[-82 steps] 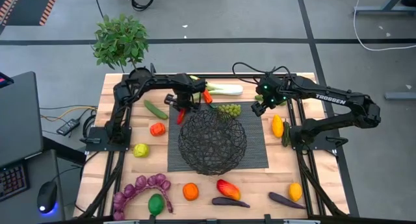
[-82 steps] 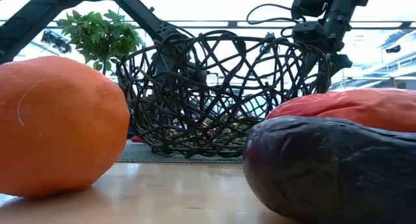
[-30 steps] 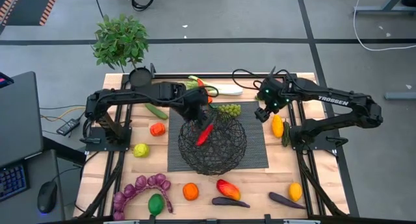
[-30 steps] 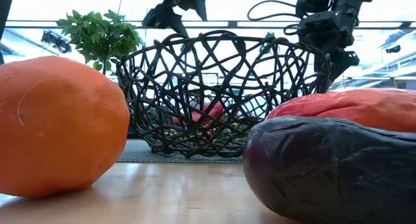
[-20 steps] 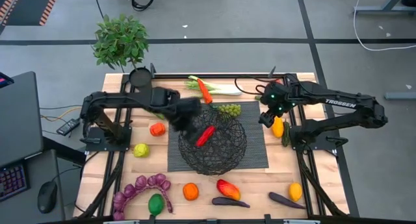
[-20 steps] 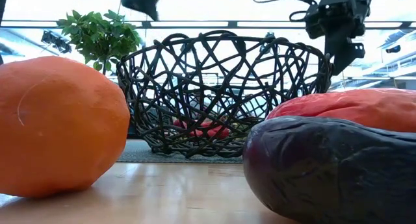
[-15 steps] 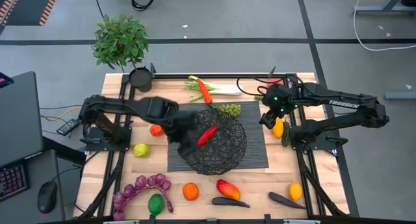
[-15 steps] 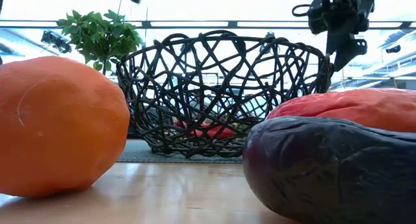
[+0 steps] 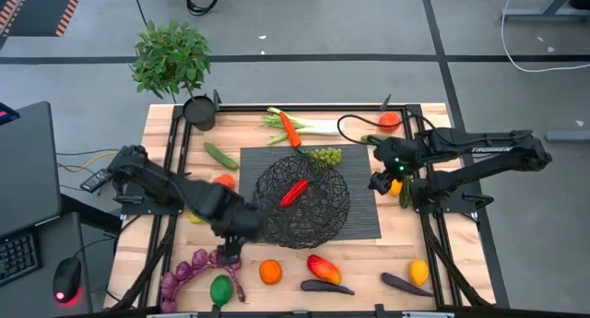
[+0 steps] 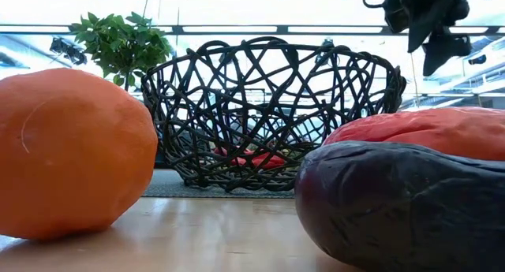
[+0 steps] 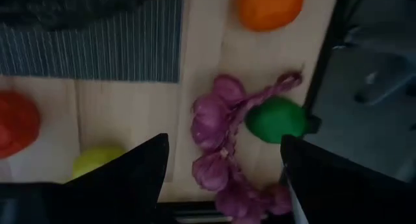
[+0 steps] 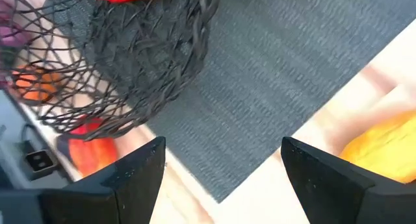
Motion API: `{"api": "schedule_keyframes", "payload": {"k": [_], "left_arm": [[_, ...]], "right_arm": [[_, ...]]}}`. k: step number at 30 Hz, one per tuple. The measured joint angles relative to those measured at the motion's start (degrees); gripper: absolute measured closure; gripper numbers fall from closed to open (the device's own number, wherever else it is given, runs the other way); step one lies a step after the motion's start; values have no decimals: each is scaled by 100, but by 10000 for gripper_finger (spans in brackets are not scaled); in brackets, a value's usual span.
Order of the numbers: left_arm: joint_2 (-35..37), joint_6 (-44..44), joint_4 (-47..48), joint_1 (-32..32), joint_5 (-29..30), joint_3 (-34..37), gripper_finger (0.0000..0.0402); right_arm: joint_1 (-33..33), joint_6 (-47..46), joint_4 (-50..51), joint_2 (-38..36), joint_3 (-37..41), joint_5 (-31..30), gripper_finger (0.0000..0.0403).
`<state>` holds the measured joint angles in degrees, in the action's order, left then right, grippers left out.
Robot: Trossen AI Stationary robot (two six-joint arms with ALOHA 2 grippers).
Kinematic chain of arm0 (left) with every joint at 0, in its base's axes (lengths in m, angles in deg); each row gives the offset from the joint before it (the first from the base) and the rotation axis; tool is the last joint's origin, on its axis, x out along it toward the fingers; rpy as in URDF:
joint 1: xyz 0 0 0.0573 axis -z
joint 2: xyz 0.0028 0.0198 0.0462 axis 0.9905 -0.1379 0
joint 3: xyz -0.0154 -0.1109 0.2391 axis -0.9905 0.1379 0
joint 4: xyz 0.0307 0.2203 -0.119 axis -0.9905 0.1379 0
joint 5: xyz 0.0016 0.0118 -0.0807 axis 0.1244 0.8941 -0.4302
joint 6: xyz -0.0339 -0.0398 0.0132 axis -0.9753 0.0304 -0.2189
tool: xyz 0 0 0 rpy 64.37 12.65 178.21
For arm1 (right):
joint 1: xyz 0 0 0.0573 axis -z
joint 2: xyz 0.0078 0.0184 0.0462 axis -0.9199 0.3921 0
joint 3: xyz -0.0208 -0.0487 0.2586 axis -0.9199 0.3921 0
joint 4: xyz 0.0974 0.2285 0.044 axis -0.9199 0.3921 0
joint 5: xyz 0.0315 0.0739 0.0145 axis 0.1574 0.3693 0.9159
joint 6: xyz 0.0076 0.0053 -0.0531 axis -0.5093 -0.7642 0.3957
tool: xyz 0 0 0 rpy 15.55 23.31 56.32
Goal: Build produce basket
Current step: Put the purple garlic into the black wire basket
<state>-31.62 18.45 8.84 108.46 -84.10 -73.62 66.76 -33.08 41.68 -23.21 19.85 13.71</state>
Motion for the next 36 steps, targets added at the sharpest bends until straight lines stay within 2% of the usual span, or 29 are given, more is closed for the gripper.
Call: {"api": "schedule_keyframes", "payload": {"k": [6,15,19,23,26,32,36], "left_arm": [[0,-619,-446,731,215,768,100],[2,-1621,-1425,1865,414,1559,107],[2,-2079,-1713,2226,896,1788,114],[-48,-2585,-1611,2375,1401,1938,121],[-105,-2751,-1714,2360,1492,2041,124],[-107,-2711,-1950,2294,1500,2094,125],[-107,-2146,-2109,2291,1514,2094,125]], "right_arm": [[-516,-744,-7,-1,0,16,91],[-1017,-1902,-147,-1,0,10,91],[-1135,-1969,-409,-1,0,-52,91],[-1172,-1822,-529,-1,0,-159,91],[-1175,-1577,-596,-1,0,-145,91],[-1220,-1296,-629,-1,0,179,91],[-1384,-1311,-669,-1,0,-164,91]]}}
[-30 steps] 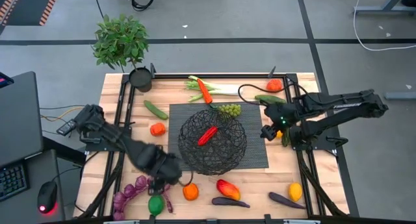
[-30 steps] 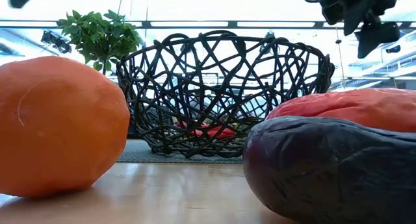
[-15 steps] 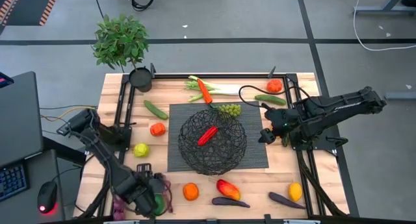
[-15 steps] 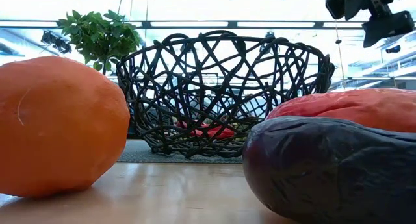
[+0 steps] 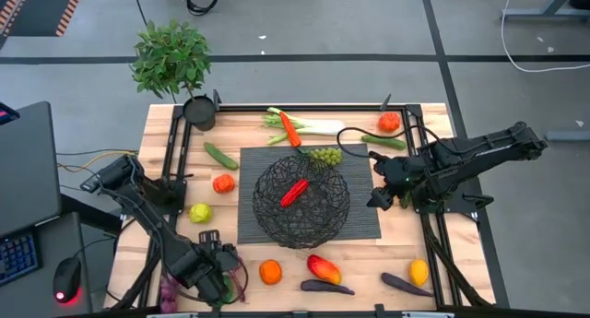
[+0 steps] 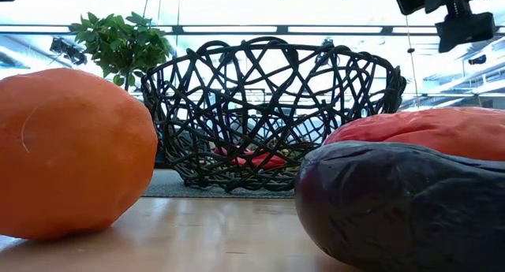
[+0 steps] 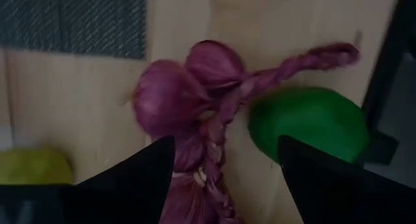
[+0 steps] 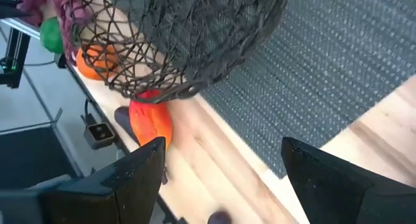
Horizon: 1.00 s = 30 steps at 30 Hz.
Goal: Build produce basket
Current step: Put the purple garlic into the black wire basket
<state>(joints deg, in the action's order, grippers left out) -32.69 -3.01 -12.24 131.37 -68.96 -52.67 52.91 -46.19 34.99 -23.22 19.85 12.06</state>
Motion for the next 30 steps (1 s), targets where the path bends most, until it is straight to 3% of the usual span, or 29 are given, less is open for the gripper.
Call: {"api": "schedule_keyframes", "payload": {"k": [4,13,16,24,30], "left_arm": [[0,524,-59,9,57,0,127],[7,480,-492,6,-98,195,134],[7,222,-831,53,-322,310,143],[9,309,-901,74,-18,398,168],[4,50,-1351,37,-189,859,175]], "right_arm": [[-105,-73,-224,0,0,-409,91],[-218,-326,-704,0,0,-962,91],[-216,-348,-738,0,0,-1015,91],[-216,-352,-733,0,0,-1063,91],[-216,-462,-767,0,0,-1126,91]]}}
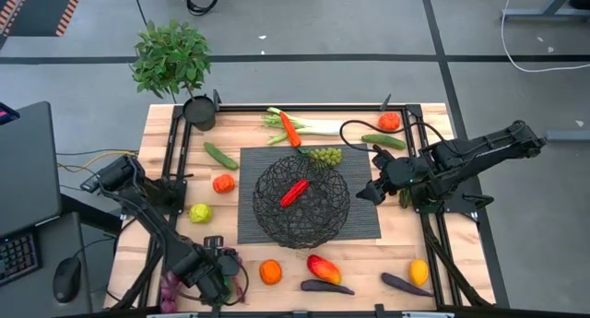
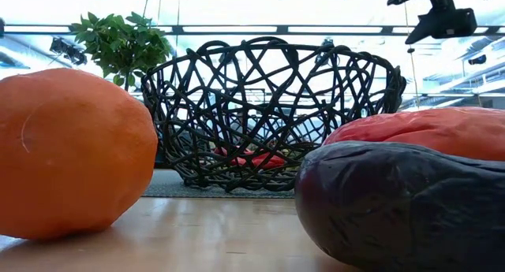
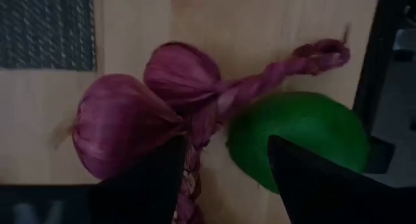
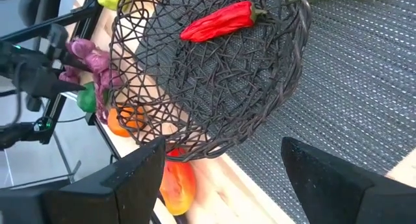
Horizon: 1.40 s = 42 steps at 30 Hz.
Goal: Build produce basket
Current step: Put the purple garlic into the black wire basket
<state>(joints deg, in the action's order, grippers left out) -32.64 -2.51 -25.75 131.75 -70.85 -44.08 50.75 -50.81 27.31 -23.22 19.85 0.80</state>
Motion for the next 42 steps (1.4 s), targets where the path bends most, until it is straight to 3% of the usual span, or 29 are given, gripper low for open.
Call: {"api": "schedule_keyframes", "payload": {"k": [17,25,34,42], "left_arm": [[2,-163,-84,-76,-40,601,210],[2,-18,-28,-76,7,678,273],[63,-73,57,-280,-244,672,390],[385,80,202,-505,-934,671,397]], "right_arm": [[0,-41,-6,2,0,0,91],[0,-39,-6,2,0,0,91],[0,-34,-3,2,0,1,91],[0,-26,-5,2,0,2,91]]}}
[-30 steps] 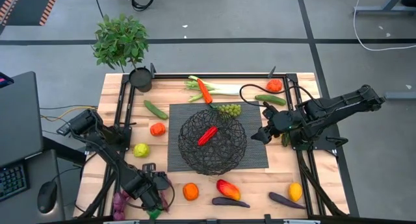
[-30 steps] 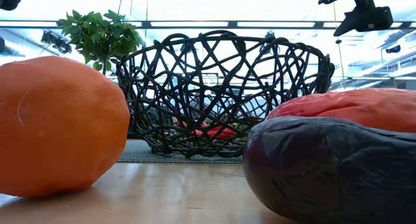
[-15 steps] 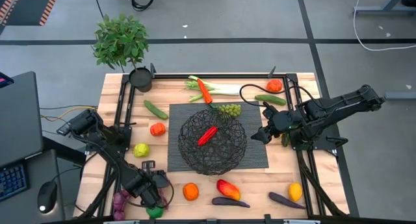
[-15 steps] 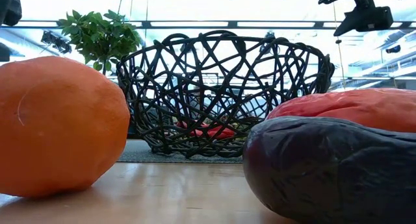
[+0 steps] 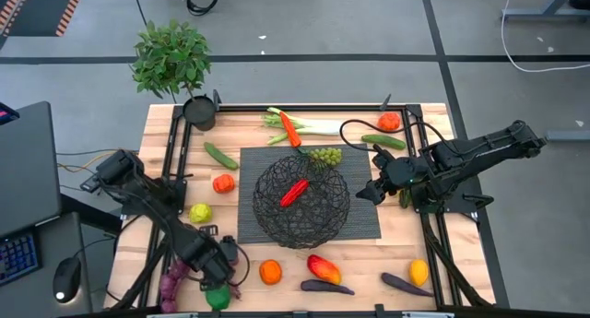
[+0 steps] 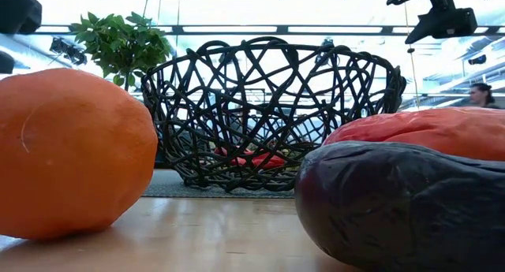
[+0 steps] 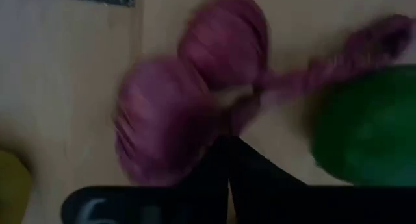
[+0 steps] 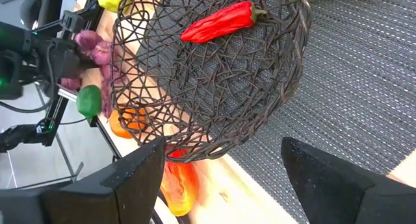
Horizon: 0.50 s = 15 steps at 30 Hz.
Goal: Build produce basket
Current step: Put the purple garlic into the black wire basket
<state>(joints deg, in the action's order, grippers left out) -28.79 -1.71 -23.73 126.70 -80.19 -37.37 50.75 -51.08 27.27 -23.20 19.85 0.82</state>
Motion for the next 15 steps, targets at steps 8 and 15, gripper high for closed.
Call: {"api": "schedule_keyframes", "payload": {"k": [8,15], "left_arm": [[887,-463,327,-107,-120,-2,399],[1578,-1188,459,-54,-204,-7,394]], "right_arm": [[0,43,1,0,0,-29,91],[0,78,1,0,0,-37,91]]}}
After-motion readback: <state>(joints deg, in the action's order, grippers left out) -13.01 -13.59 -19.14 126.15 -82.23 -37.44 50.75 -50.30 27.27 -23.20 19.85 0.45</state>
